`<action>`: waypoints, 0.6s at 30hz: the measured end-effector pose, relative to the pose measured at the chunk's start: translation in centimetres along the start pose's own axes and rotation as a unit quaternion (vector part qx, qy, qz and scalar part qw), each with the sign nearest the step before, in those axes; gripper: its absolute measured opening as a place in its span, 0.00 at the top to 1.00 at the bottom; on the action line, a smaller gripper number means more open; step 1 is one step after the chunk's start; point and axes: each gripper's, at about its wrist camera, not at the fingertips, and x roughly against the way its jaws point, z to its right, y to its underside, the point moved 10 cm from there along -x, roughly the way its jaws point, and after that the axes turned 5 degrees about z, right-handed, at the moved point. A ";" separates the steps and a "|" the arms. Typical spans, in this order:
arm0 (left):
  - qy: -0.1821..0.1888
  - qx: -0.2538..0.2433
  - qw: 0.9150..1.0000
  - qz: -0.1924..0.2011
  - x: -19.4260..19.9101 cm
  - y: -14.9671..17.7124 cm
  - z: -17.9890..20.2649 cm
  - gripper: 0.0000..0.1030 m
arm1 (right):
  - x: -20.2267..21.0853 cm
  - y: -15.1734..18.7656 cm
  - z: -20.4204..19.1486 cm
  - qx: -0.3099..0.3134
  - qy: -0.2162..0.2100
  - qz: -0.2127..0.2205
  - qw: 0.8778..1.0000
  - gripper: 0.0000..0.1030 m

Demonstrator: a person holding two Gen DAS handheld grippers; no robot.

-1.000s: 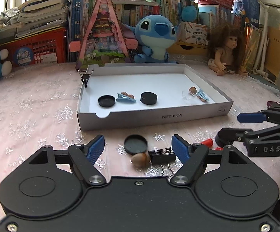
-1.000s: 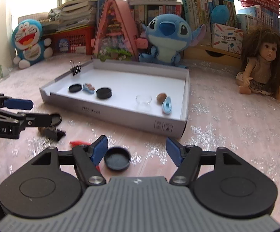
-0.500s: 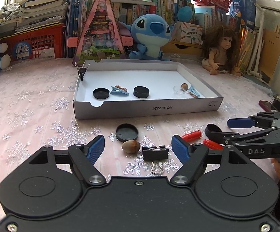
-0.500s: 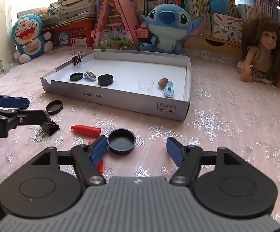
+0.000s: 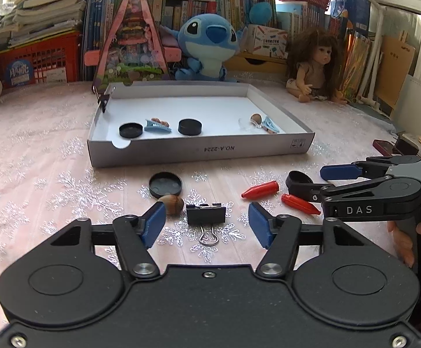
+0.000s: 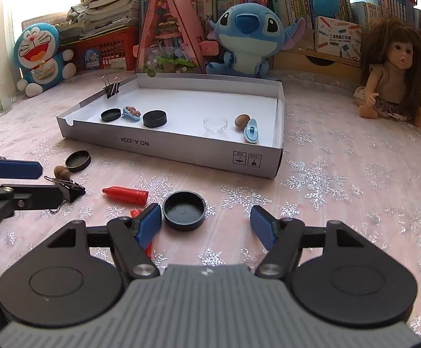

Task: Organize rigid objects
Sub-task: 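Grasp the black binder clip with the left gripper while the right gripper grasps a black lid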

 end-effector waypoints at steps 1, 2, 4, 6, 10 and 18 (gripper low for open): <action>-0.003 0.003 1.000 -0.003 -0.3 0.1 -0.1 0.44 | 0.0 0.0 0.0 0.000 0.000 0.000 1.000 0.24; -0.007 0.006 1.000 -0.006 -0.5 0.3 -0.1 0.47 | 0.0 0.0 0.0 0.000 0.000 0.000 1.000 0.24; -0.012 0.012 1.000 -0.012 -1.0 0.5 -0.3 0.51 | 0.0 0.0 0.0 0.000 0.000 0.000 1.000 0.24; -0.013 0.014 1.000 -0.014 -1.3 0.6 -0.2 0.53 | 0.1 0.1 -0.1 0.003 0.000 0.000 1.000 0.23; -0.017 0.007 1.000 -0.013 -1.6 0.7 0.0 0.53 | 0.0 0.2 -0.6 0.012 -0.002 0.000 1.000 0.23; -0.024 0.003 1.000 -0.008 -1.6 0.8 0.1 0.71 | 0.1 0.2 -1.1 0.014 -0.004 -0.001 1.000 0.23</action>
